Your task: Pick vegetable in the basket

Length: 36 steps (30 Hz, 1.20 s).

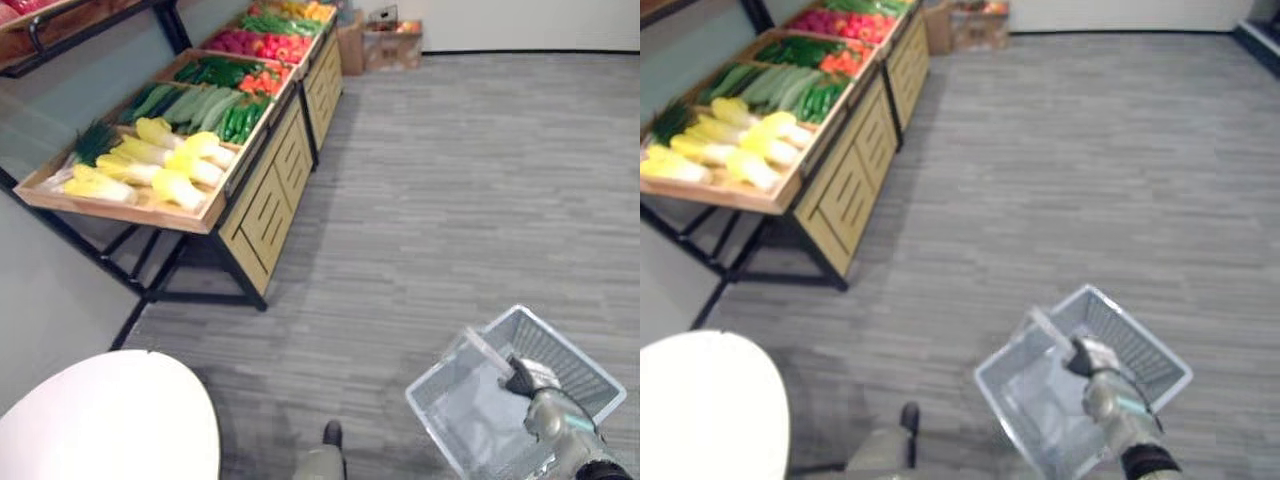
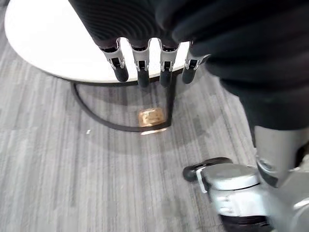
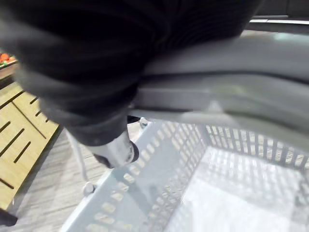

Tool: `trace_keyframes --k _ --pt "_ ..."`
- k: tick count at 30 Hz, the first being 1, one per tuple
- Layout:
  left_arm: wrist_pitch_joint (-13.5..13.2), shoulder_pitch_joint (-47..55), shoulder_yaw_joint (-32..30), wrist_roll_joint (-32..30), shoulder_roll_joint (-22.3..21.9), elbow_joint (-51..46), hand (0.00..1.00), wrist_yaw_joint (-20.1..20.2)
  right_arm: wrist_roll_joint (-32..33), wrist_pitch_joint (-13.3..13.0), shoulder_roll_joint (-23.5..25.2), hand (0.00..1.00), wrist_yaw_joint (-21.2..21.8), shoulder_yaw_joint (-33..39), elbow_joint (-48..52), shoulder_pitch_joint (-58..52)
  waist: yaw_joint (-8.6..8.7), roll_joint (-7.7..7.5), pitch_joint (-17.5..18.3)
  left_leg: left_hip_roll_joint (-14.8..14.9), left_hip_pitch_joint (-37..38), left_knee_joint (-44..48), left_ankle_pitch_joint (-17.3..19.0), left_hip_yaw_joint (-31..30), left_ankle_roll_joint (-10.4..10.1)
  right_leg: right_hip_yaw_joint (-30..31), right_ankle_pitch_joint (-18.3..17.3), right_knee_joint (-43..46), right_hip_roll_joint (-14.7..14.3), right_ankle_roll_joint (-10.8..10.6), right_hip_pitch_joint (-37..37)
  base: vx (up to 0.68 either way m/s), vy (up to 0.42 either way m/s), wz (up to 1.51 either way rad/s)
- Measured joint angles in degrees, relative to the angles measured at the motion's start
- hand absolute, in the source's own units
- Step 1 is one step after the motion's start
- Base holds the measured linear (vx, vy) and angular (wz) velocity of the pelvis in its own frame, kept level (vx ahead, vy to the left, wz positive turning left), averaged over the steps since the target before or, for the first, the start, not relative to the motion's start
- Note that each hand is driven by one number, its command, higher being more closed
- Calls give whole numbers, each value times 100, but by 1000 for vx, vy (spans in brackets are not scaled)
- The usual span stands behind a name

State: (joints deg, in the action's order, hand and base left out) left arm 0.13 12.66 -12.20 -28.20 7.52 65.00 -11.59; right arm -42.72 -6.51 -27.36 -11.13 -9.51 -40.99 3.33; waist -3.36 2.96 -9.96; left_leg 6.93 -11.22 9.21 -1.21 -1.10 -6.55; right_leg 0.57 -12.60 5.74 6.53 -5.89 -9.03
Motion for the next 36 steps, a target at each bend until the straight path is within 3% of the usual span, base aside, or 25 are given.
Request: trace_keyframes --k 3,7,9,10,11,12,13,15,16,17,19,21,22,24,26,28,29,30,32,36 --pt "1 -30 1 -3 -13 -5 0 -46 -21 -4 112 100 6 -6 11 97 -59 -196 -1 -194 -106 170 229 296 120 123 50 -70 291 -78 110 137 164 -32" --pt "9 -41 1 -11 6 3 0 -51 -123 20 196 100 6 9 65 -19 -183 -258 20 -351 -184 503 607 497 237 115 88 39 505 -260 172 122 111 -20" --pt "6 -42 7 -18 -16 31 0 -49 -138 68 255 100 3 44 136 -134 -195 -311 41 -419 -213 464 677 511 305 96 80 507 564 -355 403 117 70 2" --pt "3 -39 9 -18 -18 84 0 -47 -181 110 269 100 9 68 192 -149 -199 -303 68 -453 -131 337 684 517 337 129 76 1234 580 -369 758 169 96 13" --pt "9 9 66 -18 30 98 0 -47 -204 115 315 100 10 114 238 -151 -191 -378 127 -528 -14 172 658 508 392 121 163 2182 653 -514 1211 154 83 18" --pt "5 42 89 -15 75 92 0 -47 -230 117 350 100 10 138 248 -153 -188 -444 160 -557 63 125 658 496 429 114 248 2587 711 -652 1387 268 92 32" --pt "8 83 186 -12 177 68 0 -45 -232 120 413 100 9 158 255 -175 -184 -587 208 -657 193 117 683 433 503 100 537 3261 800 -751 1628 229 53 51" --pt "8 111 291 -11 277 46 0 -29 -231 127 482 100 7 286 257 -210 -172 -670 192 -766 456 216 836 150 639 44 1533 4076 794 -712 1852 304 94 69" --pt "8 119 315 -13 307 30 0 7 -232 133 475 100 4 366 259 -274 -156 -587 229 -691 718 162 876 -56 710 -5 2591 4525 745 -689 1982 376 91 70" --pt "12 150 355 -14 386 11 0 37 -232 117 506 100 -4 395 283 -280 -163 -623 185 -669 970 98 951 -159 813 -55 2512 5188 738 -576 2229 377 67 56" --pt "51 150 325 -14 434 11 0 61 -232 102 534 100 -6 451 442 -249 -129 -671 171 -636 1296 18 1029 -288 888 -368 1456 5897 707 69 2681 282 8 42" --pt "45 79 275 -15 438 -11 0 73 -230 101 546 100 -28 468 483 -249 -21 -661 156 -591 1675 -123 1031 -438 892 -891 921 5352 656 137 2789 238 -44 59" --pt "44 77 258 -15 437 -29 0 70 -228 104 562 100 -27 469 481 -253 9 -669 152 -588 1756 -127 1031 -437 892 -1005 851 5004 643 144 2776 201 -74 59" --pt "40 39 139 -17 419 -140 0 69 -226 96 606 100 -28 478 485 -248 40 -664 158 -578 1860 -103 1112 -480 897 -1139 857 3492 545 141 2689 246 -115 62" --pt "37 -47 59 -55 400 -186 0 68 -224 99 614 100 -24 528 486 -239 93 -674 151 -519 1839 -89 1413 -646 731 -976 959 1971 477 61 2656 293 -217 69" --pt "55 -35 24 -142 441 -168 0 68 -225 97 660 100 -16 529 486 -241 77 -792 133 -514 1841 36 1643 -798 566 -699 1172 896 472 34 2474 295 -303 46" --pt "57 7 -9 -148 491 -154 0 67 -226 95 685 100 -14 561 486 -264 75 -860 149 -490 1852 201 1906 -931 421 -617 1581 532 477 -100 2295 301 -376 39" --pt "55 -12 -21 -151 374 -57 0 76 -225 118 702 100 -12 733 466 -249 32 -636 144 -229 1835 306 2038 -1045 308 -739 1502 682 244 -38 2264 288 -367 31" --pt "44 -71 -56 -162 247 -44 0 74 -226 118 684 100 -1 917 470 -243 4 -444 171 -7 1883 299 1995 -1110 253 -930 1137 1039 63 90 2368 273 -290 20" --pt "38 -103 -172 -170 146 -6 0 70 -216 127 636 100 1 999 444 -321 46 -337 267 165 1516 869 1793 -1450 102 -1349 612 1401 -19 283 2315 292 -303 46"
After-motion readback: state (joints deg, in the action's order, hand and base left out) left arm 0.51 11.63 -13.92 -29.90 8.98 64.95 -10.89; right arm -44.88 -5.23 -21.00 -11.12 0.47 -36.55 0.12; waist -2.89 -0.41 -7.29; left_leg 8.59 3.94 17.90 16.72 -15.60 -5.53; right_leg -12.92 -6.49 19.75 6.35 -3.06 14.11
